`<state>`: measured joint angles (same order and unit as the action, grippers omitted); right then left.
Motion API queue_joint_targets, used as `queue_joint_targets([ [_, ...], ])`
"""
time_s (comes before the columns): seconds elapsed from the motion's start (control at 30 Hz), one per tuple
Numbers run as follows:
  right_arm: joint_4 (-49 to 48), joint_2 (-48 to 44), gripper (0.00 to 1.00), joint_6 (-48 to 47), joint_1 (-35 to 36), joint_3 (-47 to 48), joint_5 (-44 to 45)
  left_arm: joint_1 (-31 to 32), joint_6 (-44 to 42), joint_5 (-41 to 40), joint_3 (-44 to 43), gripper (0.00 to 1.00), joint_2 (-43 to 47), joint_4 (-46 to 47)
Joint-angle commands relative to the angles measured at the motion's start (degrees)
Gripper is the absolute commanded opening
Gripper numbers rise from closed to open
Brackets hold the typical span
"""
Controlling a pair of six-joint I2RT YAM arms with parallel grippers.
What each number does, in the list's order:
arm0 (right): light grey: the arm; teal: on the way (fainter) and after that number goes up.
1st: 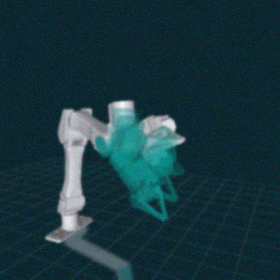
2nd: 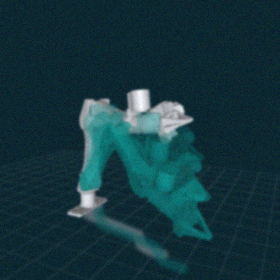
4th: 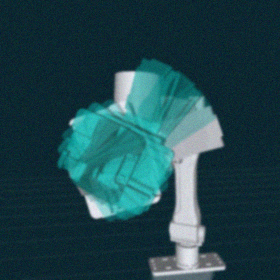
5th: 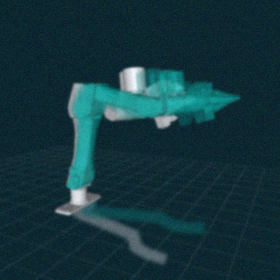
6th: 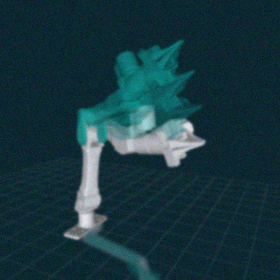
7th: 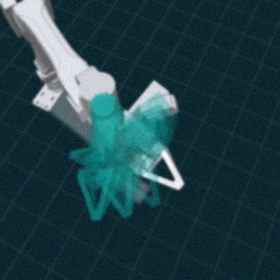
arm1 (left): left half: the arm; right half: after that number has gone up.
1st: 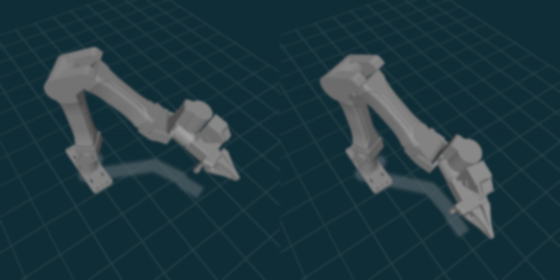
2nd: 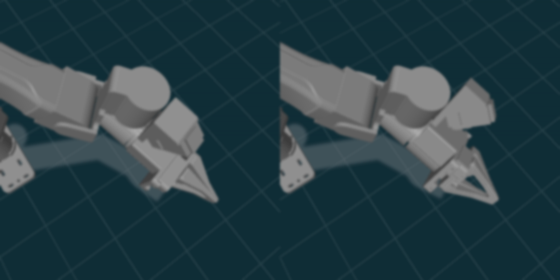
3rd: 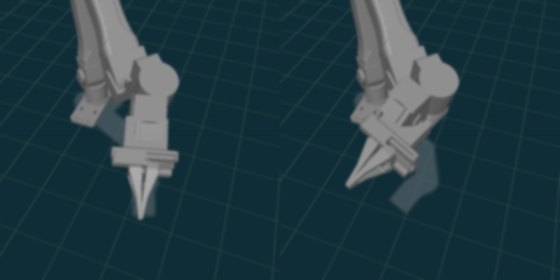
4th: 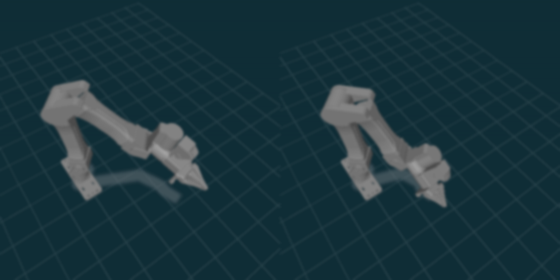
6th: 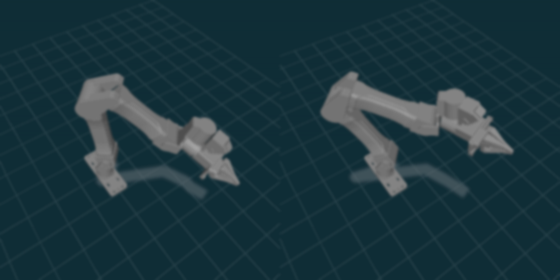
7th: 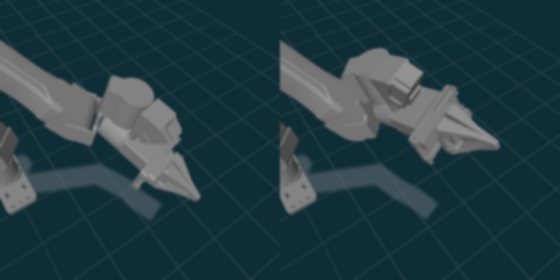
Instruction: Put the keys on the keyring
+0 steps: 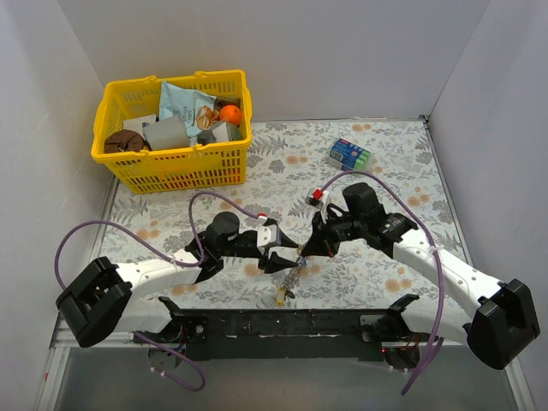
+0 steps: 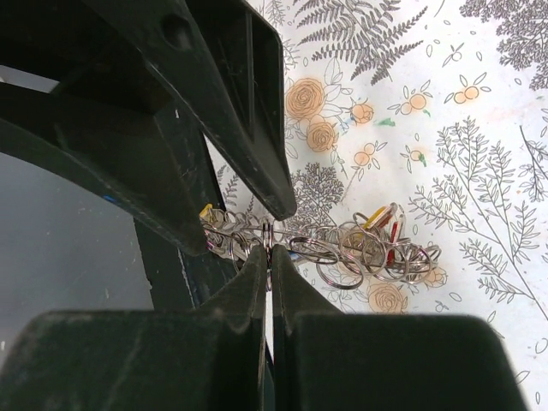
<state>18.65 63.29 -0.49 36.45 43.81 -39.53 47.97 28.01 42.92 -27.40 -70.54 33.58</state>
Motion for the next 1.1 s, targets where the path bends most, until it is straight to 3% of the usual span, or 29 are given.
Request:
queue_joint_targets([
  [0.0,9.03,1.49,0.01,-2.06,0.20,-0.74,3.41,-0.06,-2.79,2.61,-2.40,0.50,-1.35,-4.23],
  [0.23,12.45,2.54,0.01,0.05,0.20,-0.75,5.25,-0.42,-1.99,5.60,-2.48,0.49,-4.51,-0.27],
  [0.87,24.41,4.04,0.01,2.69,0.47,2.50,8.68,-4.81,-3.05,14.91,-7.67,0.45,-8.38,-3.88],
  [1.07,19.16,3.95,0.01,1.11,0.47,1.98,6.93,-4.72,-0.07,17.81,-7.94,0.41,-11.01,0.07],
])
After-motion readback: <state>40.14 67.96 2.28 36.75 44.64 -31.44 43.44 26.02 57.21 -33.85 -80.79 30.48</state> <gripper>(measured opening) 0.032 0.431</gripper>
